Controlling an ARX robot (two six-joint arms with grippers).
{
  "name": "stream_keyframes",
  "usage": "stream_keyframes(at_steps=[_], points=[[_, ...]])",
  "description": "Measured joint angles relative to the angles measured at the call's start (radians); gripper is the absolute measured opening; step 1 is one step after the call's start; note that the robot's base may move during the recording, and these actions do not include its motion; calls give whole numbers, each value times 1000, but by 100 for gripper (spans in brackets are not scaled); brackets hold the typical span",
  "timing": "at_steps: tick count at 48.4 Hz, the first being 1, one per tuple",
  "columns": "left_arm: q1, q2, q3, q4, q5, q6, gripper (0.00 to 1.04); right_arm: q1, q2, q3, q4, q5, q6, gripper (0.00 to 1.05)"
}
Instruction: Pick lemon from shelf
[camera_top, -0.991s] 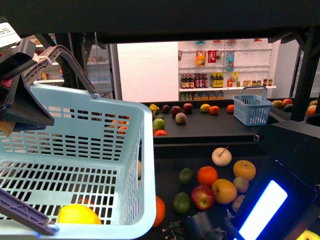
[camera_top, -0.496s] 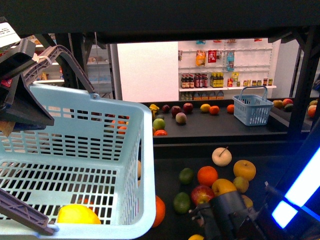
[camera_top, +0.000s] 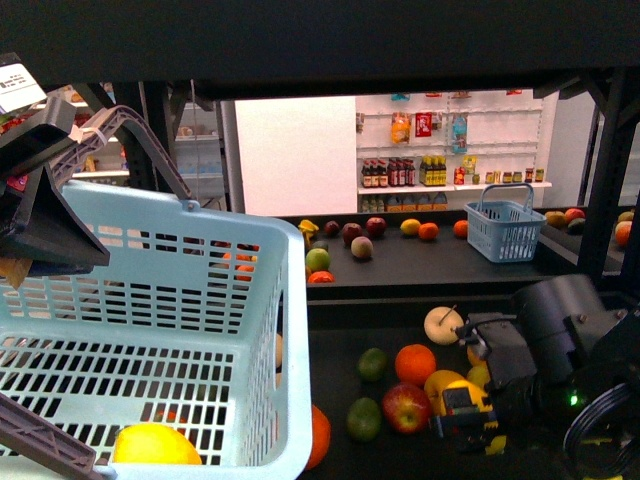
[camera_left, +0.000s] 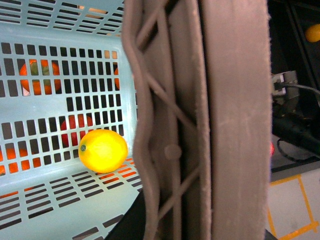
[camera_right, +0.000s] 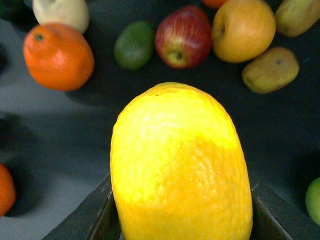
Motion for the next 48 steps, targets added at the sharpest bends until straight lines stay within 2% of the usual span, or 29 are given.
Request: stream_keyframes(at_steps=[16, 34, 48], points=[[0, 0, 0, 0, 0, 0, 15, 24, -349, 24, -121, -31, 1, 54], [0, 0, 0, 0, 0, 0, 15, 265, -467, 134, -255, -72, 35, 54], [0, 0, 0, 0, 0, 0, 15, 388, -436, 157, -272, -68, 40, 54]])
